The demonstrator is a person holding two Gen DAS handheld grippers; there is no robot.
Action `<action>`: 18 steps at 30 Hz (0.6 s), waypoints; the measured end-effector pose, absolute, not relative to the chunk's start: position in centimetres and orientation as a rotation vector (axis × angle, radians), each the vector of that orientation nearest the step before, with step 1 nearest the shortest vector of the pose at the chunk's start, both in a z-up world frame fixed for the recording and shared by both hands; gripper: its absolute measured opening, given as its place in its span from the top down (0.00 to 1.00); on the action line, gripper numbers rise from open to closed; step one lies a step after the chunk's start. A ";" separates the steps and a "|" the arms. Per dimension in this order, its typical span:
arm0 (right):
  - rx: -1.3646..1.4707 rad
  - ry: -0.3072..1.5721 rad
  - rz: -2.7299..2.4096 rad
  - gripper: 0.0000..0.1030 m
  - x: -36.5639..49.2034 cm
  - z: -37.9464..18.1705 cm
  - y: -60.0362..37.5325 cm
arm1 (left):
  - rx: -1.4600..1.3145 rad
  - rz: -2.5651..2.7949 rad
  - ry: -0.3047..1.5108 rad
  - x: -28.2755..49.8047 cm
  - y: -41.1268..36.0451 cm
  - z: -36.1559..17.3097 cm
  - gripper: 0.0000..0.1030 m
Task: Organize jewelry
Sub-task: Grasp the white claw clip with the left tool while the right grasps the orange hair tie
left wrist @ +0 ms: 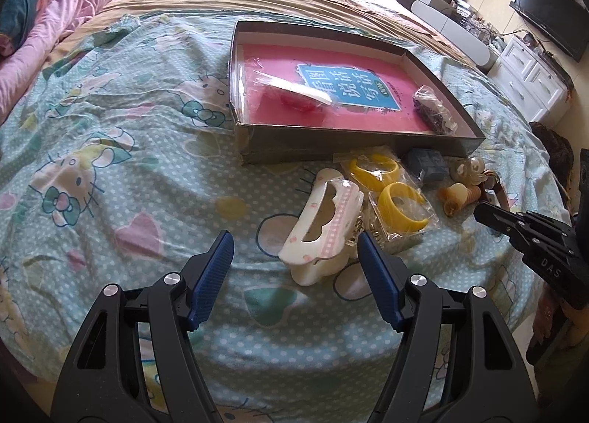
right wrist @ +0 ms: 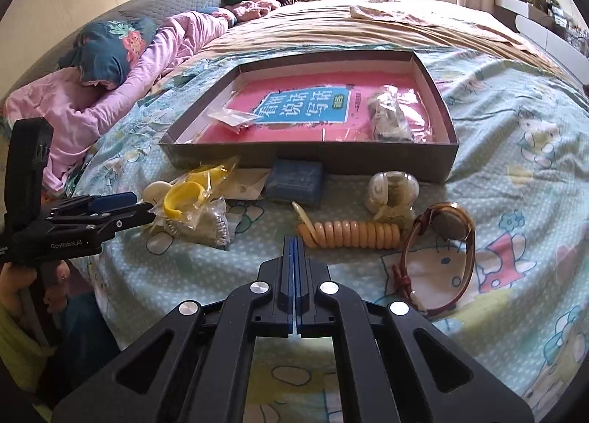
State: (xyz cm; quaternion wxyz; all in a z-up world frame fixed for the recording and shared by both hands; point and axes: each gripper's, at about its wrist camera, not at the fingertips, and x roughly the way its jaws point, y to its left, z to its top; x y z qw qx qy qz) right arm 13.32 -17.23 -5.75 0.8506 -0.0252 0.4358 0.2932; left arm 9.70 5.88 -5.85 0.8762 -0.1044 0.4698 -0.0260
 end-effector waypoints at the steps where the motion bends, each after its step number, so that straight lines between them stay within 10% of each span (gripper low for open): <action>1: -0.074 0.917 0.613 0.96 13.5 -5.8 -17.1 | -0.226 -0.060 0.981 9.8 5.9 -5.9 0.40; 7: -0.145 0.897 0.604 0.77 14.7 -6.0 -16.1 | -0.237 -0.086 1.001 10.4 5.5 -6.7 0.41; 18: -0.232 0.881 0.677 0.95 15.2 -6.3 -13.4 | -0.216 -0.117 0.969 10.1 4.7 -5.9 0.68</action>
